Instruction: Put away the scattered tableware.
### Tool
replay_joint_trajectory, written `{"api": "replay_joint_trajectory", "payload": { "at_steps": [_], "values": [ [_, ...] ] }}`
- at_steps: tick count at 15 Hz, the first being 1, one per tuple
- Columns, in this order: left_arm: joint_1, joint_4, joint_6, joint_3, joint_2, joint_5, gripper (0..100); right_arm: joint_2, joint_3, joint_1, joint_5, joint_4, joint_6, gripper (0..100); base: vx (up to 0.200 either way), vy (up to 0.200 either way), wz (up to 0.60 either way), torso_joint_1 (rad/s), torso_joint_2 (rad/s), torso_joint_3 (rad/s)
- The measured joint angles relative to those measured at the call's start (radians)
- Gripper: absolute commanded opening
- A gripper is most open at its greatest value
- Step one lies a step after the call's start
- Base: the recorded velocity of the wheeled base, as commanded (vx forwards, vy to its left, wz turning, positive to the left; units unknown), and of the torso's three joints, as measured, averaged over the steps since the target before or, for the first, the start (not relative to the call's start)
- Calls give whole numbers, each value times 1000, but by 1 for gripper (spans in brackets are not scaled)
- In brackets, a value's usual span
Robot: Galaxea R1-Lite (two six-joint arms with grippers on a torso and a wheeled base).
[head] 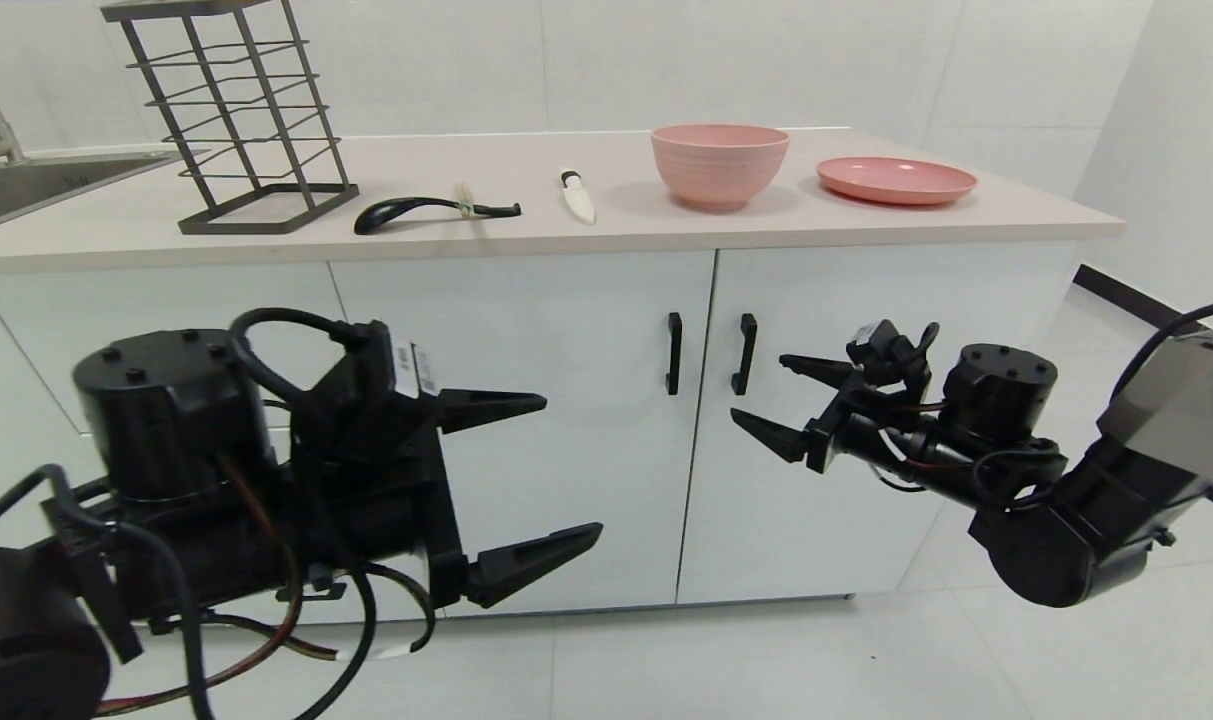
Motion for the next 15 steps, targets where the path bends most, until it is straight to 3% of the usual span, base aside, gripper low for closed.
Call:
{"api": "replay_joint_trajectory", "payload": {
  "at_steps": [4,12,15],
  "values": [
    [-58,-69,-33,-110,152,3,100,39,-51,-1,24,1,-13,100,0,0,0,0,0,0],
    [-63,-71,-37,-240,293,5,100,133,-200,-2,63,1,-4,100,0,0,0,0,0,0],
    [-73,-71,-78,-286,325,7,100,154,-231,1,93,0,-3,100,0,0,0,0,0,0]
  ]
}}
